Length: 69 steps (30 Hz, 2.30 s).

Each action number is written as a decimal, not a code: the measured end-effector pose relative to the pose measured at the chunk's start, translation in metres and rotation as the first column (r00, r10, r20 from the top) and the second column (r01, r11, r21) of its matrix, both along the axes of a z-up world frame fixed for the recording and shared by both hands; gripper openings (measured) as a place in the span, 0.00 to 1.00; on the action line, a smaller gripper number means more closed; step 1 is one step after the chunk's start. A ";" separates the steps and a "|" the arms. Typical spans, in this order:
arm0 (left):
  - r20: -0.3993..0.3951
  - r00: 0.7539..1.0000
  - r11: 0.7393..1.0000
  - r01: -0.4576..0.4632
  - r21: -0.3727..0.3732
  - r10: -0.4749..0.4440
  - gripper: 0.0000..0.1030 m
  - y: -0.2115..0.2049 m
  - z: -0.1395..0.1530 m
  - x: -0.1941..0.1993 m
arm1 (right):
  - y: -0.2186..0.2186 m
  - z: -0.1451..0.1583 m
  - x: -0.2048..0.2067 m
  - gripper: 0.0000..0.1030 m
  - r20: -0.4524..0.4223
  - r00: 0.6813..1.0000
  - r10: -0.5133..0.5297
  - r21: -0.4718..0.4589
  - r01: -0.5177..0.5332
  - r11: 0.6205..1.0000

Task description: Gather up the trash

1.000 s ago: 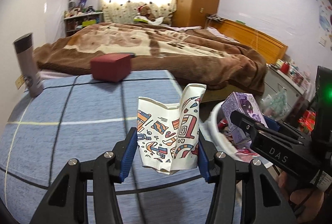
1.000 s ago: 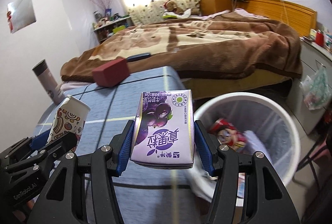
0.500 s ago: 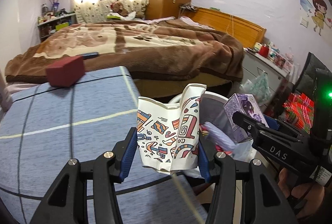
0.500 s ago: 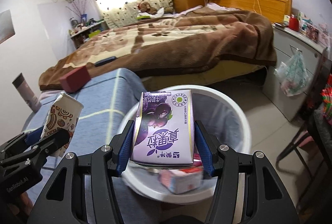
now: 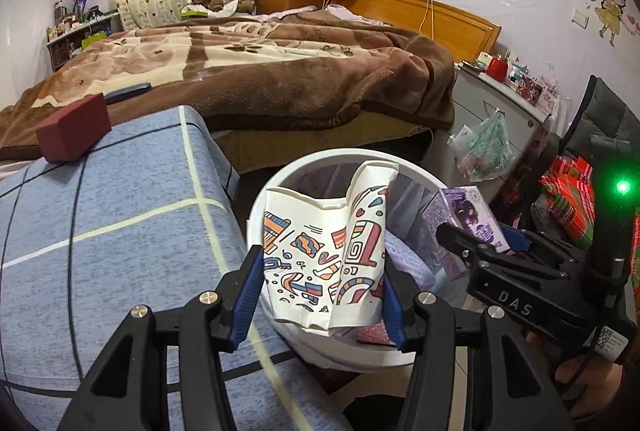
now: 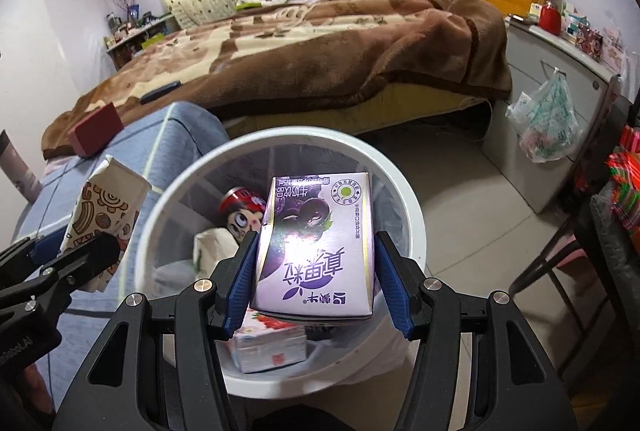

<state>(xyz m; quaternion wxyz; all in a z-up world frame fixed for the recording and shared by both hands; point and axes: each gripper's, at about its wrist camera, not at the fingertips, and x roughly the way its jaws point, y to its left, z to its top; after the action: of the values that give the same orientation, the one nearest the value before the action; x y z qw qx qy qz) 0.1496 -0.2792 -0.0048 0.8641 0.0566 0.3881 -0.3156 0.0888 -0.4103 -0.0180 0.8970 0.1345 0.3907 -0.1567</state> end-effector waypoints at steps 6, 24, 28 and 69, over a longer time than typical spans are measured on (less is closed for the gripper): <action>-0.015 1.000 1.000 0.010 0.015 -0.009 0.63 -0.008 -0.004 -0.001 | -0.005 -0.004 -0.001 0.58 -0.009 1.000 -0.004 0.003 0.004 1.000; 0.034 0.999 0.999 -0.028 -0.022 0.029 0.69 0.015 0.011 -0.021 | 0.006 0.015 -0.027 0.59 0.088 0.996 -0.022 -0.012 0.024 1.000; 0.070 0.996 0.999 -0.049 -0.018 0.050 0.70 0.028 0.013 -0.033 | 0.019 0.020 -0.039 0.59 0.132 0.991 -0.006 -0.023 0.010 1.000; 0.270 0.933 0.969 -0.247 0.004 0.237 0.71 0.103 0.013 -0.110 | 0.091 0.020 -0.086 0.59 0.245 0.966 0.088 -0.106 -0.063 0.992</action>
<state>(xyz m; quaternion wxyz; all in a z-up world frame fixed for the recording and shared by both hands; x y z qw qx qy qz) 0.0400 -0.1766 0.0079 0.9394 0.0668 0.2781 -0.1888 0.0025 -0.3191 0.0016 0.9498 0.0942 0.2719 -0.1231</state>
